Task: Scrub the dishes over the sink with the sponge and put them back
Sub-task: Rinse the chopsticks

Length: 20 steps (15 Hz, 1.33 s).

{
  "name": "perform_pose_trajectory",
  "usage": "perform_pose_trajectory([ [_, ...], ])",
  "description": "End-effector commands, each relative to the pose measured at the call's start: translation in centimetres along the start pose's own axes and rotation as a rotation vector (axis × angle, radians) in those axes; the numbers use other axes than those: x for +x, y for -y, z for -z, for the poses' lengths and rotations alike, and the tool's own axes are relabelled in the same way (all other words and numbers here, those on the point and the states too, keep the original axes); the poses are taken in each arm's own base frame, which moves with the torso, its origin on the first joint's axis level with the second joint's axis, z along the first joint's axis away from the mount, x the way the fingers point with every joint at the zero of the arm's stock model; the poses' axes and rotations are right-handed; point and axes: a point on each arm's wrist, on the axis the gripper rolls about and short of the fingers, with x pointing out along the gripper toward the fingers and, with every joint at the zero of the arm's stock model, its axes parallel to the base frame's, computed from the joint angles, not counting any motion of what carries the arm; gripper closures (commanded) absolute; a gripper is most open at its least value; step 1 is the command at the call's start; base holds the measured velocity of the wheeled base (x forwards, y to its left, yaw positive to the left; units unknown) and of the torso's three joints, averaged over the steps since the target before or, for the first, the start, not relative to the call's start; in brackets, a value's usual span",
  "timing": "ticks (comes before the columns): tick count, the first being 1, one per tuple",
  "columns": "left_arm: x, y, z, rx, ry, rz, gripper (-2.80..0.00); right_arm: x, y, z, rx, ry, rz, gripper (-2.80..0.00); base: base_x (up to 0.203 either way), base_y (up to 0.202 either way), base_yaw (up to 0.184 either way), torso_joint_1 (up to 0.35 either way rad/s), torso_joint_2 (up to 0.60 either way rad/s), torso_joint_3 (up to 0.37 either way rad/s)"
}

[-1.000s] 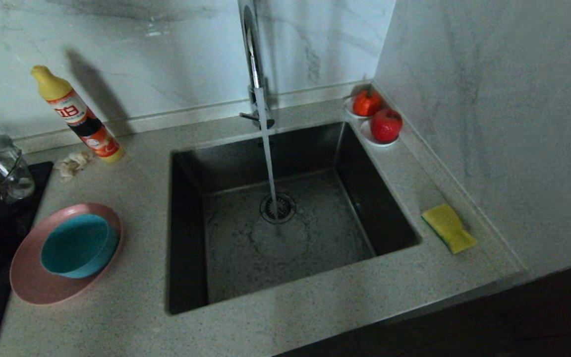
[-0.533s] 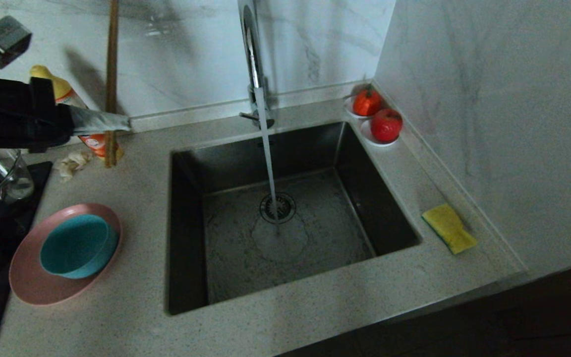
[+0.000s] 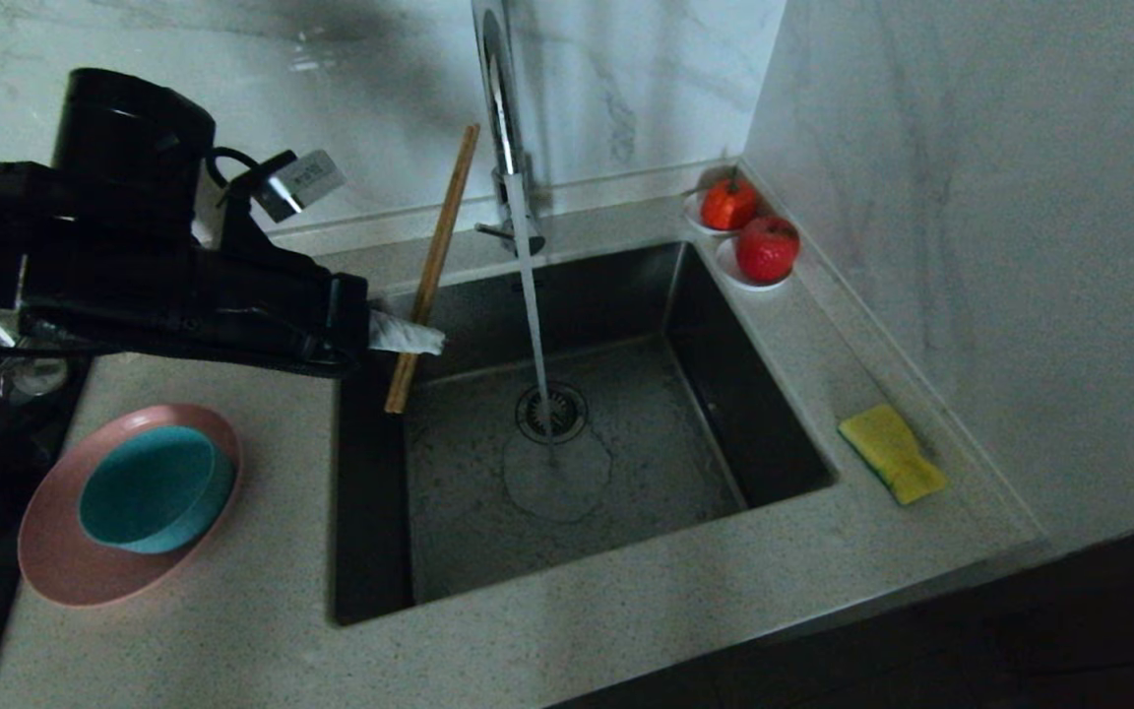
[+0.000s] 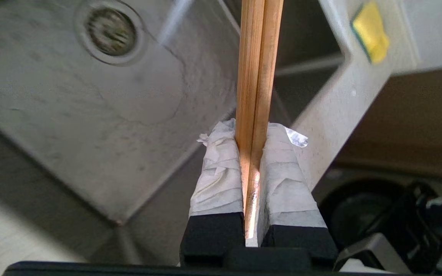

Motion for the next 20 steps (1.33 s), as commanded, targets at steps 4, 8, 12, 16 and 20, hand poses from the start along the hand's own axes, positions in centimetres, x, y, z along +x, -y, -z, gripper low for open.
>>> perform_pose_trajectory([
  [4,5.6,-0.7,2.4,0.017,-0.046,-0.021,0.0,0.0,0.0,0.0,0.001,0.001,0.0,0.0,0.0,0.0,0.0,0.0,0.0,0.0],
  [8,7.4,-0.6,3.0,0.014,-0.067,-0.008,0.0,0.0,0.0,0.0,-0.001,0.001,-0.001,0.0,0.0,0.0,0.0,0.0,0.0,0.0],
  [12,8.6,-1.2,3.7,0.016,-0.047,-0.009,0.0,0.0,0.0,0.0,-0.001,0.001,-0.002,0.0,0.0,0.0,0.0,0.0,0.0,0.0],
  [16,9.7,-1.8,4.4,0.001,0.043,-0.005,0.0,0.0,0.0,0.0,-0.001,0.001,0.0,0.0,0.0,0.0,0.0,0.0,0.0,0.0],
  [20,11.1,-2.6,4.8,-0.048,0.113,-0.066,0.0,0.0,0.0,0.0,0.0,0.001,-0.001,0.0,0.0,0.0,0.0,0.0,0.0,0.0],
])
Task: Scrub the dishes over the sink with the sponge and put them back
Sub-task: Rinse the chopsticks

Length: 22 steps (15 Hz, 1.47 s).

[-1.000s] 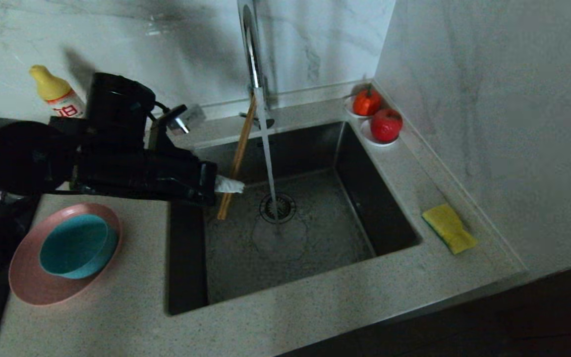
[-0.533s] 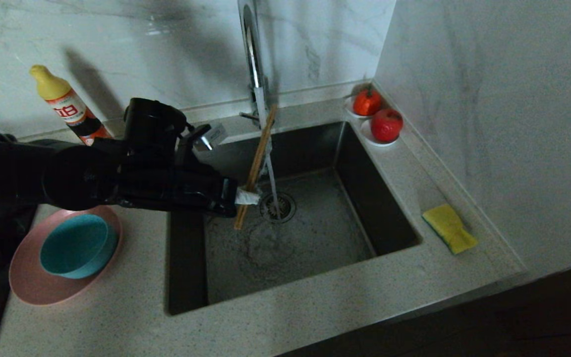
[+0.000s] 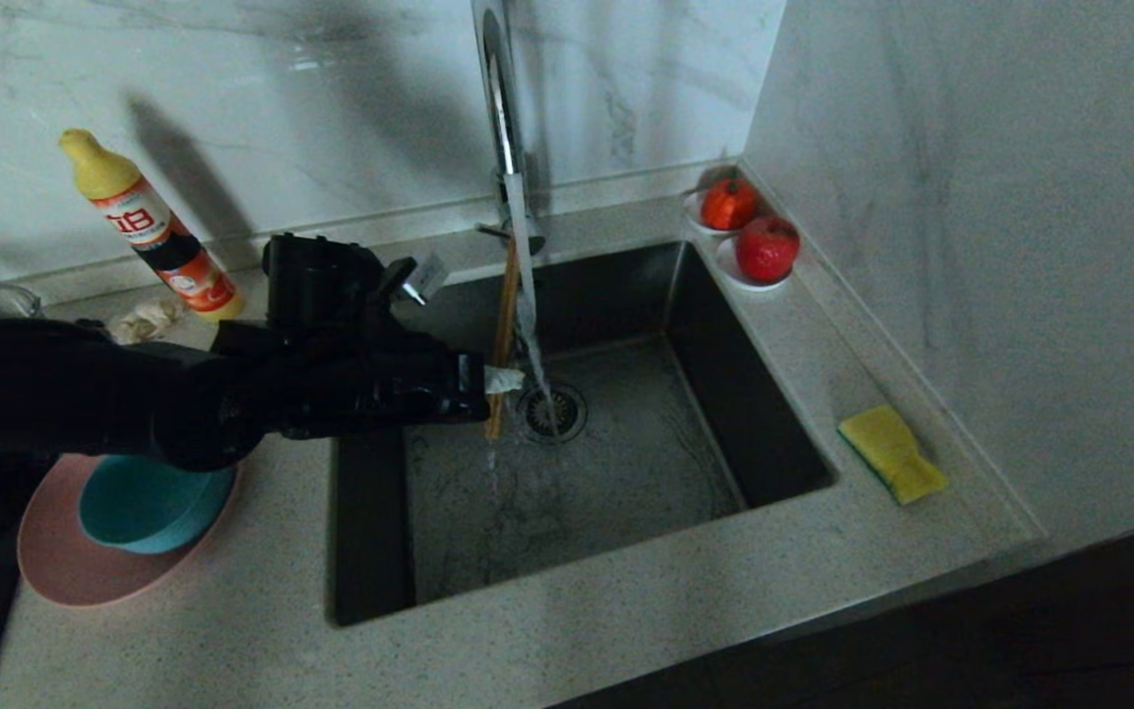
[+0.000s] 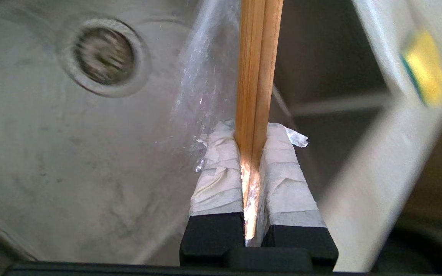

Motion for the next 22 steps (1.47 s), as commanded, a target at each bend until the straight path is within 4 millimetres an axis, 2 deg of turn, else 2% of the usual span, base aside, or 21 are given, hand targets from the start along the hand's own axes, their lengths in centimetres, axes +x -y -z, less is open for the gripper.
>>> perform_pose_trajectory([
  [1,0.7,-0.4,0.8,-0.017,-0.02,-0.012,0.0,0.0,0.0,0.0,0.001,0.001,0.0,0.0,0.0,0.0,0.0,0.0,0.0,0.0],
  [12,0.9,1.2,1.1,0.004,0.003,0.039,0.0,0.0,0.0,0.0,0.001,0.001,-0.001,0.0,0.0,0.0,0.0,0.0,0.0,0.0],
  [22,0.9,1.3,0.9,0.01,0.015,0.035,0.0,0.0,0.0,0.0,0.0,0.001,-0.001,0.0,0.0,0.0,0.0,0.0,0.0,0.0],
])
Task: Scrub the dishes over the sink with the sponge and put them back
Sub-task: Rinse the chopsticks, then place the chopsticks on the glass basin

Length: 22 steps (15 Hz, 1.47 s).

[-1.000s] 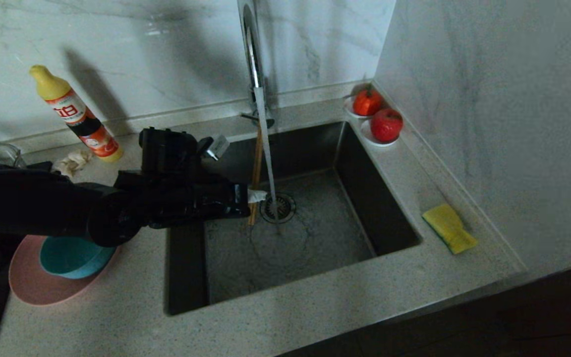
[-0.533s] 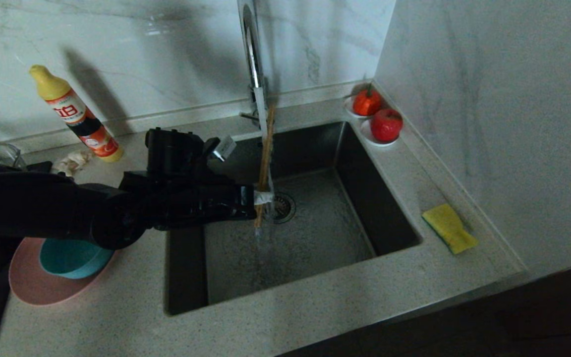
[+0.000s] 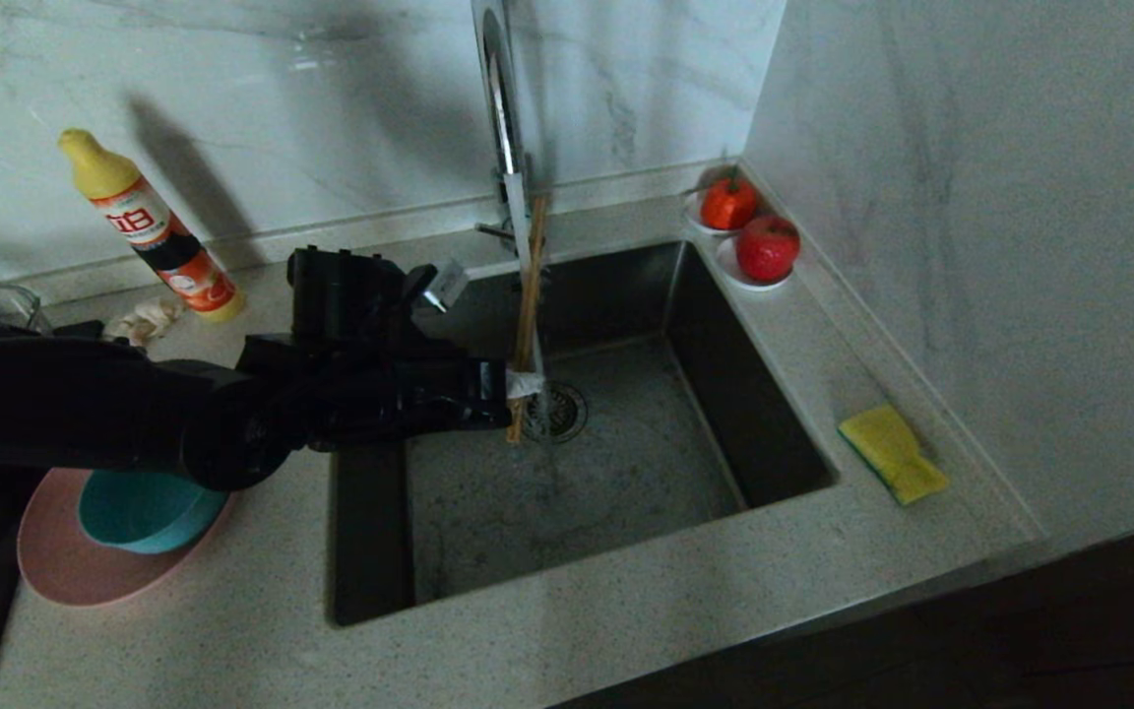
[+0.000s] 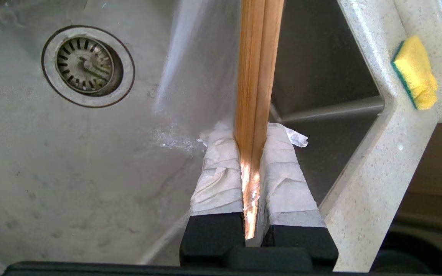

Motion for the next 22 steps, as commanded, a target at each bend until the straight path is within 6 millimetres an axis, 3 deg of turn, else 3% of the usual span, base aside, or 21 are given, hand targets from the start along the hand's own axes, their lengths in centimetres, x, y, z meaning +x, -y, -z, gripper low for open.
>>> perform_pose_trajectory([
  [1,-0.3,0.0,0.6,-0.009,-0.021,-0.005,0.0,0.0,0.0,0.0,0.0,0.001,0.001,0.0,0.0,0.0,0.0,0.0,0.0,0.0],
  [4,-2.9,0.7,1.4,-0.02,-0.04,-0.02,0.0,0.0,0.0,0.0,0.0,0.001,0.001,0.0,0.0,0.0,0.0,0.0,0.0,0.0],
  [8,-8.0,2.0,1.2,-0.04,-0.071,-0.142,0.0,0.0,0.0,0.0,0.001,0.001,-0.001,0.0,0.0,0.0,0.0,0.0,0.0,0.0],
  [11,-12.2,2.6,1.3,-0.088,-0.131,-0.359,0.0,0.0,0.0,0.0,0.0,0.001,0.0,0.0,0.0,0.0,0.0,0.0,0.0,0.0],
  [13,-13.6,2.4,2.1,-0.114,-0.25,-0.58,0.0,0.0,0.0,0.0,0.001,0.001,0.001,0.0,0.0,0.0,0.0,0.0,0.0,0.0],
  [15,-15.5,3.0,2.5,-0.174,-0.364,-0.667,0.0,0.0,0.0,0.0,0.0,0.001,-0.001,0.0,0.0,0.0,0.0,0.0,0.0,0.0],
  [18,-17.5,3.9,2.3,-0.229,-0.495,-0.682,0.0,0.0,0.0,0.0,0.0,0.001,0.0,0.0,0.0,0.0,0.0,0.0,0.0,0.0],
  [22,-18.6,4.8,2.8,-0.337,-0.69,-0.521,0.0,0.0,0.0,0.0,0.0,0.001,0.001,0.0,0.0,0.0,0.0,0.0,0.0,0.0],
])
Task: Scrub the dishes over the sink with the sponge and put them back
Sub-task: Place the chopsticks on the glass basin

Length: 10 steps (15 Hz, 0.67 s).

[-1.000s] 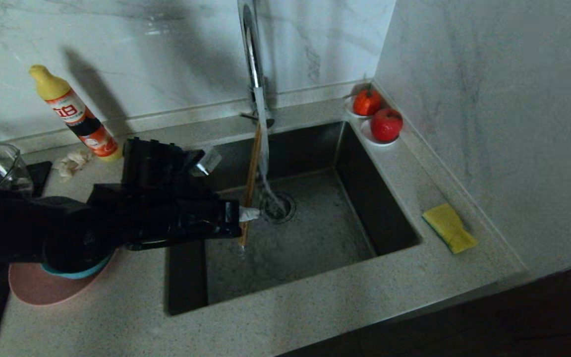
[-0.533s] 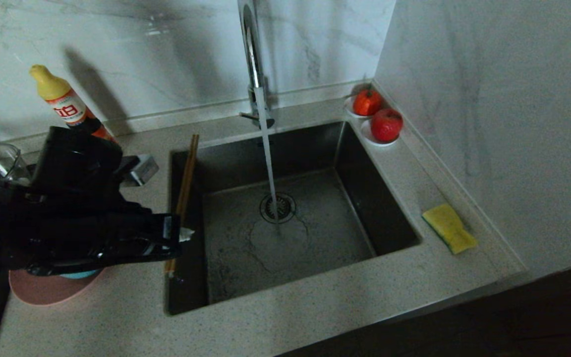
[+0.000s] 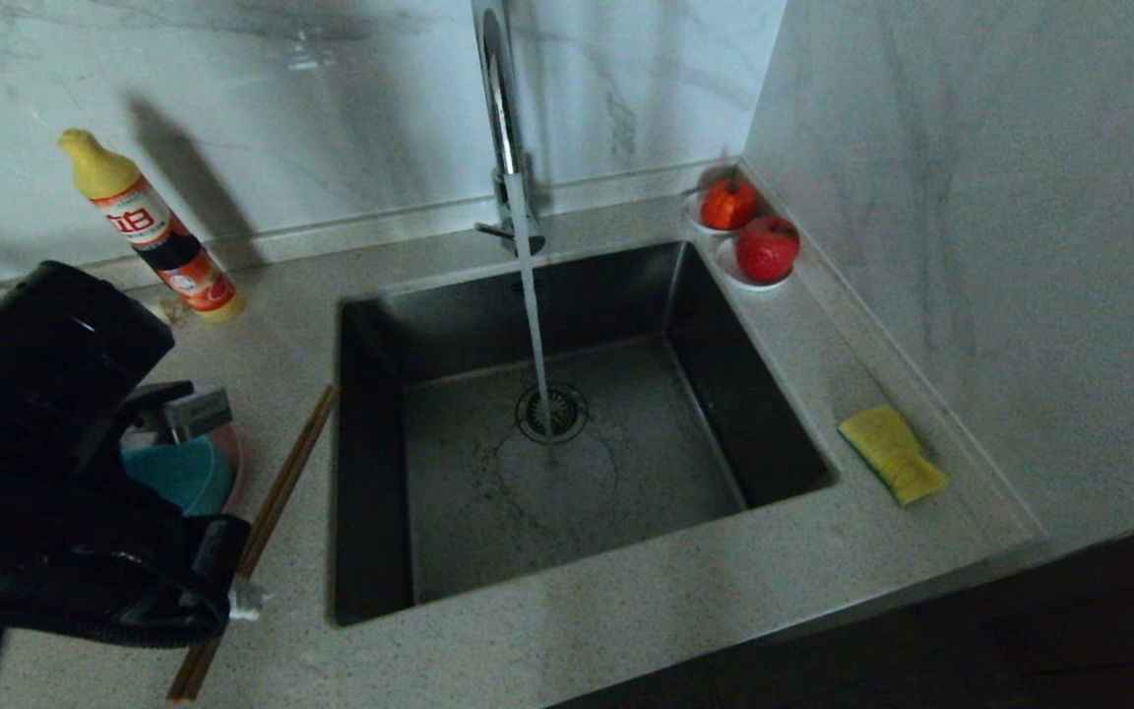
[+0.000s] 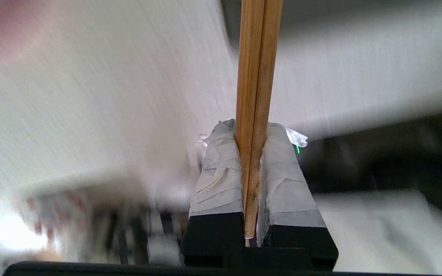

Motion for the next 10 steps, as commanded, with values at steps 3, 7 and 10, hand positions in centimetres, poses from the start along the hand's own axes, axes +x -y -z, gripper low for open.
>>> perform_pose_trajectory([
  [3,0.2,-0.1,1.0,-0.008,-0.117,0.058,0.0,0.0,0.0,0.0,0.0,0.0,0.0,0.0,0.0,0.0,0.0,0.0,0.0,0.0],
  [7,-1.6,0.0,0.9,-0.025,0.005,0.125,0.0,0.0,0.0,0.0,0.001,0.0,0.0,0.0,0.0,0.0,0.0,0.0,0.0,0.0],
  [10,-4.1,0.0,0.8,-0.076,0.227,0.194,0.0,0.0,0.0,0.0,-0.001,0.0,0.001,0.0,0.0,0.0,0.0,0.0,0.0,0.0],
])
